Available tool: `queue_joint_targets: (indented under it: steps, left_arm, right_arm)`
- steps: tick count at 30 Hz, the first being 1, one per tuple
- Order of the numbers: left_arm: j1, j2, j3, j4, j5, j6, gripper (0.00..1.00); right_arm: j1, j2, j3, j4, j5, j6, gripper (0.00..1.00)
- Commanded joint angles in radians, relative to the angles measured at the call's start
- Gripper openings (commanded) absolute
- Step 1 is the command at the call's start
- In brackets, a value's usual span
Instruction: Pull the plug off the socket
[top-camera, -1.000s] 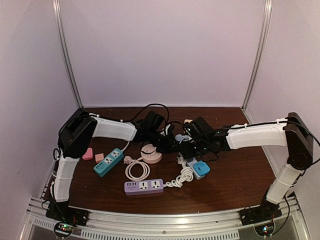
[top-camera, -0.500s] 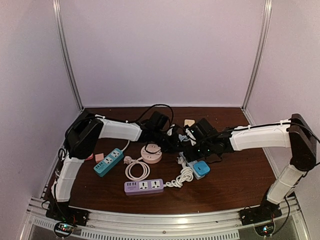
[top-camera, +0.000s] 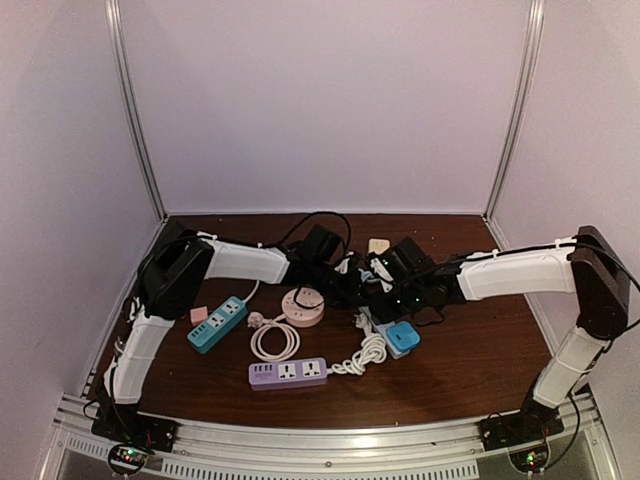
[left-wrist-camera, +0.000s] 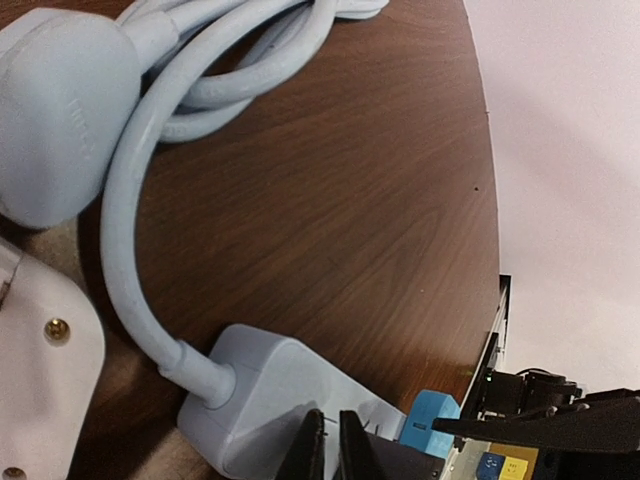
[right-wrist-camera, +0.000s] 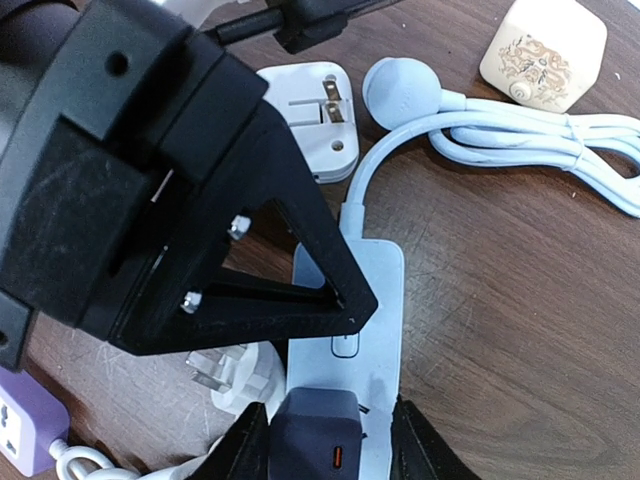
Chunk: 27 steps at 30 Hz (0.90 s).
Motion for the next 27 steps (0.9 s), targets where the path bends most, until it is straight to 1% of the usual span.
queue_joint_targets:
  steps: [1,6,19,23,27]
  left_arm:
    - [-0.007,0.034,0.028,-0.021,0.002,0.022,0.08]
    - [-0.007,0.051,0.042,-0.044,0.0,0.03,0.08]
    - [-0.012,0.079,0.037,-0.106,-0.045,0.019,0.05]
    - [-0.012,0.079,0.032,-0.133,-0.059,0.026,0.04]
    - [-0.012,0.079,0.021,-0.17,-0.075,0.056,0.03]
  right_arm:
    - [-0.009,0.022,0.004,-0.003,0.0,-0.025,0.43]
    - [-0.01,0.035,0.005,-0.003,-0.006,-0.026,0.4]
    - [-0.009,0.054,0.061,-0.024,-0.028,-0.024,0.12]
    - [-0.009,0.049,0.07,-0.036,-0.022,-0.027,0.11]
    - [-0.009,0.026,0.077,-0.044,0.003,-0.022,0.08]
